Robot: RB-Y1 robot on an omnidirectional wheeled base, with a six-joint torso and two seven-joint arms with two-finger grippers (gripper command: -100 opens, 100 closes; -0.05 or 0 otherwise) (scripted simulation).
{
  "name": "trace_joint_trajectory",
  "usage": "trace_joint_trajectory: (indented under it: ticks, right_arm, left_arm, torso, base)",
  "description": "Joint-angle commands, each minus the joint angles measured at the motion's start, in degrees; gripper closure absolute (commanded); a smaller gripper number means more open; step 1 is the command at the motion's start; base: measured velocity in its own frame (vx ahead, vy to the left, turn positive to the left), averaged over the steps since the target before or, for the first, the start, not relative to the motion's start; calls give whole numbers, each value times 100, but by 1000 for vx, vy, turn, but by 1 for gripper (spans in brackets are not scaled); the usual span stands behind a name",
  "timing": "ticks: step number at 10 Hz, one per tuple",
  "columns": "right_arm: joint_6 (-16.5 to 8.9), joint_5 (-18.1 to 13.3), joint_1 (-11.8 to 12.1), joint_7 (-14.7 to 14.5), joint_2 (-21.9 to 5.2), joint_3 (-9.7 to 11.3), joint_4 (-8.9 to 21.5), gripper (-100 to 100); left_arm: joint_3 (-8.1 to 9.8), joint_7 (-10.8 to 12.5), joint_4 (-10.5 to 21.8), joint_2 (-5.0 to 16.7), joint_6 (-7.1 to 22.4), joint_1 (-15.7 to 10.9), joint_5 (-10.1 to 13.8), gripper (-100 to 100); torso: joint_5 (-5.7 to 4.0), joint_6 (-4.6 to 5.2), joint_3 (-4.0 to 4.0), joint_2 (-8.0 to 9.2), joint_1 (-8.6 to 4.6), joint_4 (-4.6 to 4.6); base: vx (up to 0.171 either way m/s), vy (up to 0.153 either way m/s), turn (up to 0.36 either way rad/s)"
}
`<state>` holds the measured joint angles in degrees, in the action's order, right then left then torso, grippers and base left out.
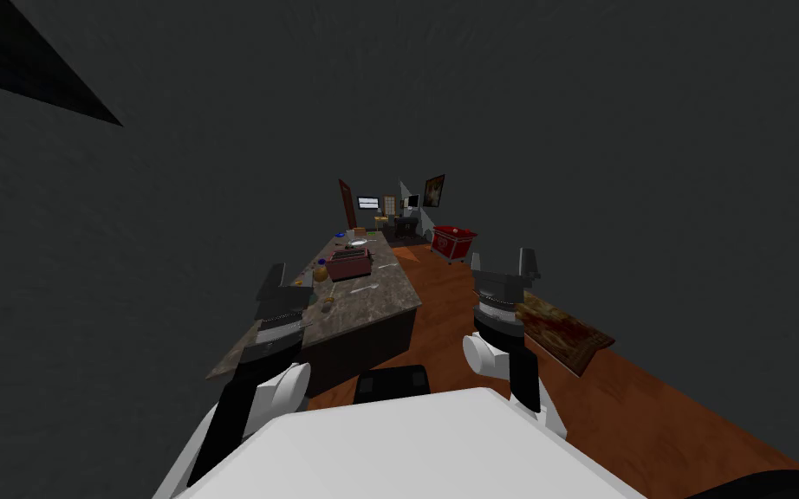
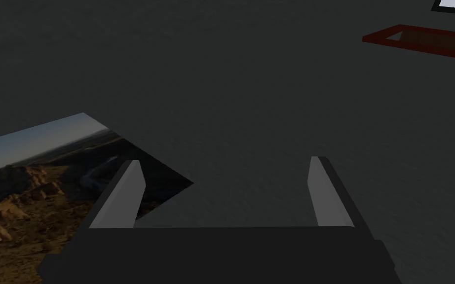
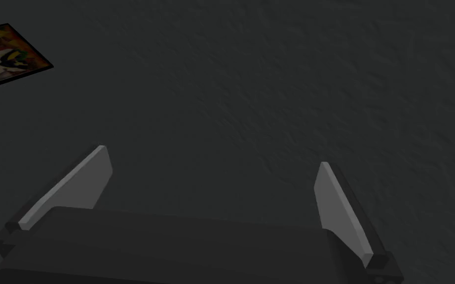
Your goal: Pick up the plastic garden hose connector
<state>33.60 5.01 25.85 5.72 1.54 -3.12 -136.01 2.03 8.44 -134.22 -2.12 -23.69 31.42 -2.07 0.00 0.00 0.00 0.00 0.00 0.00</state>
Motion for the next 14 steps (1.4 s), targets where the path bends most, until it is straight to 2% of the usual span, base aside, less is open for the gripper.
trace_joint_trajectory:
  ticks: [1, 5, 6, 8, 9, 10, 11, 13, 14]
  right_arm:
    - [0, 0, 0, 0, 0, 0, 0, 0]
    - [0, 0, 0, 0, 1, 1, 0, 0]
    - [0, 0, 0, 0, 1, 1, 0, 0]
    - [0, 0, 0, 0, 1, 1, 0, 0]
    - [0, 0, 0, 0, 1, 1, 0, 0]
    - [0, 0, 0, 0, 0, 0, 0, 0]
    - [0, 0, 0, 0, 0, 0, 0, 0]
    - [0, 0, 0, 0, 0, 0, 0, 0]
    - [0, 0, 0, 0, 0, 0, 0, 0]
  left_arm:
    - [57, 4, 20, 239, 79, -136, 32, -100]
    - [360, 69, 199, 833, 527, -773, 179, -100]
    - [360, 69, 199, 833, 527, -863, 179, -100]
    - [577, 160, 389, 1065, 877, -1264, 262, -100]
    - [577, 160, 389, 1065, 877, -1379, 262, -100]
    - [697, 224, 519, 1167, 1082, -1566, 302, -100]
    - [697, 224, 519, 1167, 1082, -1663, 302, -100]
    - [955, 397, 845, 1348, 1498, -2096, 376, -100]
    - [955, 397, 845, 1348, 1551, -2264, 376, -100]
  torso:
    - [0, 0, 0, 0, 0, 0]
    - [-7, 1, -4, -6, -31, -1]
    - [-7, 2, -2, -2, -31, -1]
    - [-6, 1, -2, -3, -23, -1]
    - [-5, 1, -2, -4, -23, -1]
    - [-5, 0, -2, -3, -19, -1]
    - [-4, 0, -2, -3, -18, -1]
    - [-3, 0, -3, -4, -13, -1]
    - [-4, -1, -3, -5, -15, -1]
  base:
    - [-1, -29, -80]
    - [5, -81, -84]
    - [1, -62, -32]
    - [5, -62, -55]
    - [6, -47, -24]
    - [5, -49, -35]
    - [3, -35, -16]
    - [6, -42, -27]
    - [2, -41, 1]
